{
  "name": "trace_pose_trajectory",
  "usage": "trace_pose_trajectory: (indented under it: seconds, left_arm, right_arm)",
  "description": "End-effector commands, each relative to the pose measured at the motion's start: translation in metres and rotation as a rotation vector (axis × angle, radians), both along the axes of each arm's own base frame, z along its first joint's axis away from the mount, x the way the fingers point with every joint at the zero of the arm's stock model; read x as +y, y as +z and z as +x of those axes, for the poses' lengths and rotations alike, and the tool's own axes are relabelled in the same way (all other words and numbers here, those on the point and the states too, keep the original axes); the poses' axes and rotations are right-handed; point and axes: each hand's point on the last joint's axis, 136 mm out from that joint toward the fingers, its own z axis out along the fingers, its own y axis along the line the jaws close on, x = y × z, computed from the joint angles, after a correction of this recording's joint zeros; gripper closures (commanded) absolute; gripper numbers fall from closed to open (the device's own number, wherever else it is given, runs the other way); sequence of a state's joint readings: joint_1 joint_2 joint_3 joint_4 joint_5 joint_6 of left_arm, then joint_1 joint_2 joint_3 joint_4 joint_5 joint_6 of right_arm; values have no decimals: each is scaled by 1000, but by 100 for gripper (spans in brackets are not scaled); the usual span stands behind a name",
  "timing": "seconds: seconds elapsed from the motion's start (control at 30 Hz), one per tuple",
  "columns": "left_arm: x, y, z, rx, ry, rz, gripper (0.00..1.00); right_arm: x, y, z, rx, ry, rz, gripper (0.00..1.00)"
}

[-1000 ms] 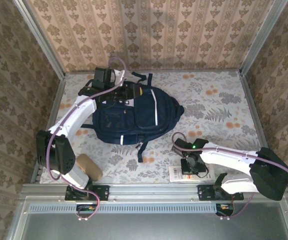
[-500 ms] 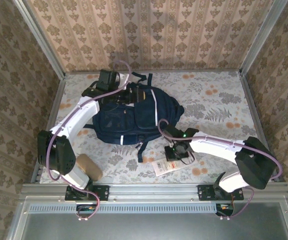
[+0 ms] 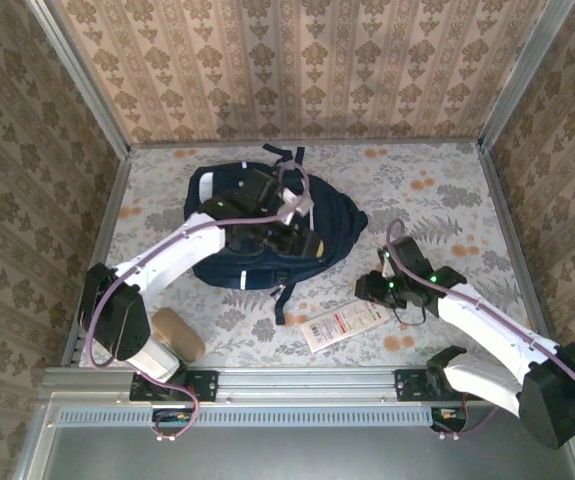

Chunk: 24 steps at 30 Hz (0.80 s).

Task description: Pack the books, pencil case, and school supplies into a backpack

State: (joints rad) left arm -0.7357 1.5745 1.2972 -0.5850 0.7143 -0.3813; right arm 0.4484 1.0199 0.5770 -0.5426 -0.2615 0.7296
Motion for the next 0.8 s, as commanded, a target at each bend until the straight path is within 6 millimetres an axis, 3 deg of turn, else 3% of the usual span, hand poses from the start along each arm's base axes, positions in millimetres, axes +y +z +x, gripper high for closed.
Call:
trace_pose_trajectory:
  seconds: [0.0,0.03,0.1,0.13,0.23,0.47,0.77]
  left_arm:
    - [-3,-40,-28,96,-81,78,39]
    - [-6,-51,-32,112,-94,100,39]
    - [-11,-70,-40,143,-128,144,39]
    - [-11,-79,-44,151,-139,179,40]
    - [-9,-88,-60,149,-177,209,42]
    - [14,-99,-95,226,-185,189,66]
    - [16,-114,-109,381,-119,100,72]
  right_arm:
    - [-28,-22,-39,160,-116,-80,56]
    - [-36,-25,-42,154,-141,-106,50]
    - [-51,-28,-42,132,-188,-168,30]
    - [-56,-28,-40,116,-199,-189,28]
    - [-63,-28,-29,69,-238,-208,26]
    - [-56,-24,14,-36,-289,-51,26]
    - [-56,-32,42,-39,-302,65,25]
